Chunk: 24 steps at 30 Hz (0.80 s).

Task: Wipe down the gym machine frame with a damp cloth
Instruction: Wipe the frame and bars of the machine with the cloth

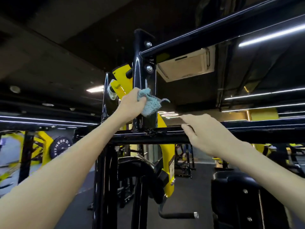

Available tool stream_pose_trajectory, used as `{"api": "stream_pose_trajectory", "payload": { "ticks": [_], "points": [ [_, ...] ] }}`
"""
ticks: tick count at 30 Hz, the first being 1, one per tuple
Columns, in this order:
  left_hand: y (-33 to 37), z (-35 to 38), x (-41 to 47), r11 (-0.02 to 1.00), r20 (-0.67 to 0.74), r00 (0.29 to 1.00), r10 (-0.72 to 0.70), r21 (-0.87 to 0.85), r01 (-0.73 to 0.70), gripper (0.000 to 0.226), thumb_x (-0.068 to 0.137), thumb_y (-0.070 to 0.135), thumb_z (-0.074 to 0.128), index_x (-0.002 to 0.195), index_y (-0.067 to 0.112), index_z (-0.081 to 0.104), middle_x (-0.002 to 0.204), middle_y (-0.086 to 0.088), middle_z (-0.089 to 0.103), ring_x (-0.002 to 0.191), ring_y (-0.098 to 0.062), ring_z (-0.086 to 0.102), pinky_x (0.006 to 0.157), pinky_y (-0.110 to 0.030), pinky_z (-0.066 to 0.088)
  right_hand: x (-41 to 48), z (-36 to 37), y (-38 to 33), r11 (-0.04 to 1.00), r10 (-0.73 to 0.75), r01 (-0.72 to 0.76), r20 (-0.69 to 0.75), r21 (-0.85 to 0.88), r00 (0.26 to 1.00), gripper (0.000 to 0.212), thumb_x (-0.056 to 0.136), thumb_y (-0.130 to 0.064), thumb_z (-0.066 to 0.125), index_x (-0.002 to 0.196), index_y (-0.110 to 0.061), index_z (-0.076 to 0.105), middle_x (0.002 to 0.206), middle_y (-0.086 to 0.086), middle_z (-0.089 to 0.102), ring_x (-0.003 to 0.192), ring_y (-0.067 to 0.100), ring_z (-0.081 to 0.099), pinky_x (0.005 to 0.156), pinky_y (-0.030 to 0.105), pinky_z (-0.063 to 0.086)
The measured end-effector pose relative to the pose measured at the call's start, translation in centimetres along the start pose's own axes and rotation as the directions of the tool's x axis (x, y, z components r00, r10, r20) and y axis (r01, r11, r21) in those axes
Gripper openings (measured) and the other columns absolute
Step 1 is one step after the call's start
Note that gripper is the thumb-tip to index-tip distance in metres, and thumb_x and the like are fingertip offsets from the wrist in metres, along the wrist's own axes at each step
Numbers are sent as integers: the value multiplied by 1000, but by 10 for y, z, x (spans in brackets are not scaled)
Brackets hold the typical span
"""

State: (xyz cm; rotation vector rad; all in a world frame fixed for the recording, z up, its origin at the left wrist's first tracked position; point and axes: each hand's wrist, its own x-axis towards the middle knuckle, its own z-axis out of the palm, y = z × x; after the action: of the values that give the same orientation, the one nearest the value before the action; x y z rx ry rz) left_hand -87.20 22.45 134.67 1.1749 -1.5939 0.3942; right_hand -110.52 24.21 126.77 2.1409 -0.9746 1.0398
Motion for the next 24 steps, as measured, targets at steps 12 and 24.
{"api": "stream_pose_trajectory", "payload": {
  "ticks": [12, 24],
  "points": [
    [19, -9, 77, 884, -100, 925, 366, 348, -312, 29, 94, 16, 64, 121, 10, 55, 113, -10, 56, 110, -28, 55, 84, -32, 44, 0, 35, 17, 853, -273, 178, -128, -490, 954, 22, 96, -23, 35, 75, -18, 39, 59, 0, 39, 48, 20, 32, 50, 34, 25],
    [-11, -19, 91, 246, 261, 588, 765, 726, -642, 29, 101, 16, 46, 105, -2, 68, 106, -17, 66, 98, -34, 62, 91, -48, 49, -2, 40, 15, 830, -258, 113, -196, -547, 946, 28, 98, -23, 37, 72, -15, 44, 58, 2, 39, 48, 25, 36, 49, 40, 38]
  ]
}}
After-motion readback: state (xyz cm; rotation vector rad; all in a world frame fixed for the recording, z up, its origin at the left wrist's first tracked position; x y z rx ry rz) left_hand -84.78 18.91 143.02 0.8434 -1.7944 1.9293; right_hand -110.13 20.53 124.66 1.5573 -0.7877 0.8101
